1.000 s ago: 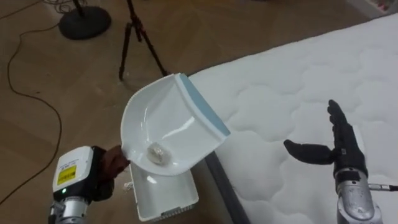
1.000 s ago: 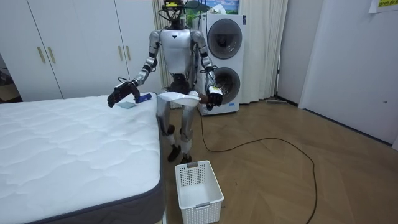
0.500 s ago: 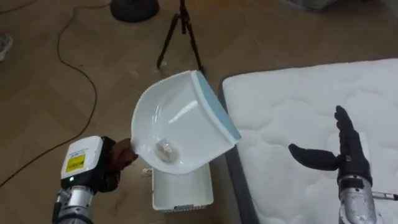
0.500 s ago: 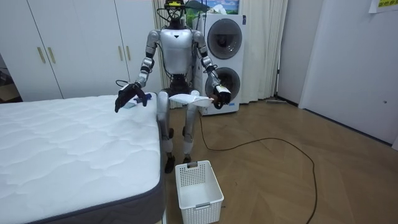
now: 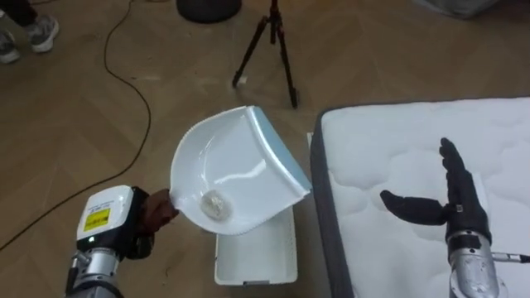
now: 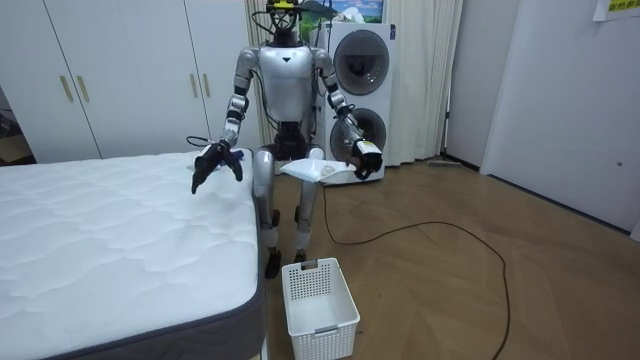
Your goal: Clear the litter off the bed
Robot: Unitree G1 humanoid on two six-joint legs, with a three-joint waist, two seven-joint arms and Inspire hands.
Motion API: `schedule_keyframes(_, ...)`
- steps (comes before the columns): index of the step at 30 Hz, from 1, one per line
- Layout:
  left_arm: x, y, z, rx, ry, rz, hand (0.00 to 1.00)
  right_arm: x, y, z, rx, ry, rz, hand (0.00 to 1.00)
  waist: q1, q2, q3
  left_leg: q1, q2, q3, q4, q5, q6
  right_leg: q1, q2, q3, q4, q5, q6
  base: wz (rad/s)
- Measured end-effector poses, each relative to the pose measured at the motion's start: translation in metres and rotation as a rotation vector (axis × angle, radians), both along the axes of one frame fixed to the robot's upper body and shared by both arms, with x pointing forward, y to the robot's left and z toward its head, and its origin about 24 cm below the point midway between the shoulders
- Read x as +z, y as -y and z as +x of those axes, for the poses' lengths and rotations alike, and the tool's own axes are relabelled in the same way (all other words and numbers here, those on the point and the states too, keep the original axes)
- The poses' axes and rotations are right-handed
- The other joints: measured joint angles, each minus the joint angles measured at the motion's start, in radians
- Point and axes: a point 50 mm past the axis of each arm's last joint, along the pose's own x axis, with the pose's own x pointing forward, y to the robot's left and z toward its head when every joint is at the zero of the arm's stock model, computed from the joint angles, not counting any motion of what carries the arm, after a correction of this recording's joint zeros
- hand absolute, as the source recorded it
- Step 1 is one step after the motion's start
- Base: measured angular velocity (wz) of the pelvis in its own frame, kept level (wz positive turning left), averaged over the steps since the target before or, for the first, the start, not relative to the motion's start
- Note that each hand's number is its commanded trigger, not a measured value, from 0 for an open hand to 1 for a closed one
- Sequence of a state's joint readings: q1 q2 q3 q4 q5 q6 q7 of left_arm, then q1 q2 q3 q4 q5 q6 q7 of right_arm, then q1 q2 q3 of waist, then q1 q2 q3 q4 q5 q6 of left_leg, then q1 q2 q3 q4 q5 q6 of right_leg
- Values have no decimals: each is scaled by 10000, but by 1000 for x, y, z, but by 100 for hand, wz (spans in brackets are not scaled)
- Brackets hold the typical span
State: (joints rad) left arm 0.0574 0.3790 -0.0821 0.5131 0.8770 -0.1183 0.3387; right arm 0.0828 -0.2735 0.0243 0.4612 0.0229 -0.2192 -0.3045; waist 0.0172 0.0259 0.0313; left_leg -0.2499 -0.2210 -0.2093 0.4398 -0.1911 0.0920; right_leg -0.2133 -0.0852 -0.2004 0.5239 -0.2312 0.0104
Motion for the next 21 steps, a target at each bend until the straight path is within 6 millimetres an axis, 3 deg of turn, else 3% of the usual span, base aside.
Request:
schedule_keyframes(3, 11, -10, 12, -273, 188, 430, 100, -7, 4, 0, -177, -327, 17, 0, -248, 161, 81, 24, -54, -133, 266, -23, 130, -768, 16, 363, 1079, -183, 187, 16)
schedule_keyframes(6, 26, -19, 29, -727, 296, 1164, 100, -4, 3, 13, -103, -238, -18, 0, -442, 334, 175, -235, -232, -269, 272, 14, 168, -1383, 48, 694, 524, -135, 210, 18)
schedule_keyframes(7, 28, -21, 30, -795, 272, 1277, 100, -3, 3, 15, -68, -200, -23, 0, -480, 360, 172, -253, -276, -303, 258, 21, 153, -1412, 65, 765, 337, -63, 204, 21)
schedule_keyframes(8, 31, -24, 32, -890, 235, 1453, 100, -1, 1, 19, 64, -128, -64, 0, -555, 388, 159, -275, -353, -340, 207, 17, 130, -1400, 111, 801, -46, 294, 87, 20)
schedule_keyframes(9, 33, -26, 33, -878, 212, 1548, 100, 1, -3, 23, 265, -23, -113, 0, -643, 408, 138, -391, -385, -319, 215, -76, -40, -1385, 115, 821, -314, 717, -17, 13)
schedule_keyframes(11, 33, -27, 33, -886, 85, 1630, 100, 6, -7, 29, 572, 243, -337, 0, -629, 490, 127, -658, -311, -230, 216, -154, -412, -1374, 36, 552, -634, 758, -31, 6)
schedule_keyframes(13, 34, -29, 35, -976, -142, 1795, 100, 9, -10, 32, 774, 445, -469, 0, -866, 608, 91, -935, 96, 711, 182, -222, -551, -1376, -3, 151, -756, 734, -77, 53)
schedule_keyframes(14, 37, -29, 40, -1152, -208, 2018, 100, 9, -10, 32, 806, 457, -436, 0, -1051, 638, 87, -1039, 456, 1711, 177, -210, -538, -1394, -12, 23, -721, 646, -114, 81)
schedule_keyframes(16, 38, -29, 44, -1291, -275, 2186, 100, 9, -9, 32, 777, 499, -360, 0, -1024, 642, 84, -1018, 526, 1946, 73, -71, -320, -1568, 34, 102, -644, 587, -106, 43)
schedule_keyframes(19, 32, -36, 39, -1341, -767, 2717, 100, 12, -7, 34, 1016, 565, -566, 0, -894, 867, 74, -1065, 533, 2310, 37, -24, -339, -1667, 41, 284, -559, 506, -198, -2)
schedule_keyframes(20, 28, -41, 37, -1186, -1047, 2881, 100, 11, -6, 35, 1126, 485, -705, 0, -933, 895, 91, -1378, 489, 2727, 459, 71, -1237, -1646, -302, 440, -548, 456, -172, 23)
schedule_keyframes(21, 29, -42, 40, -1218, -1126, 3076, 100, 9, -2, 34, 1022, 329, -810, 0, -989, 866, 119, -2092, 906, 3100, 905, -276, -897, -1900, -491, 702, -283, 416, -105, 35)
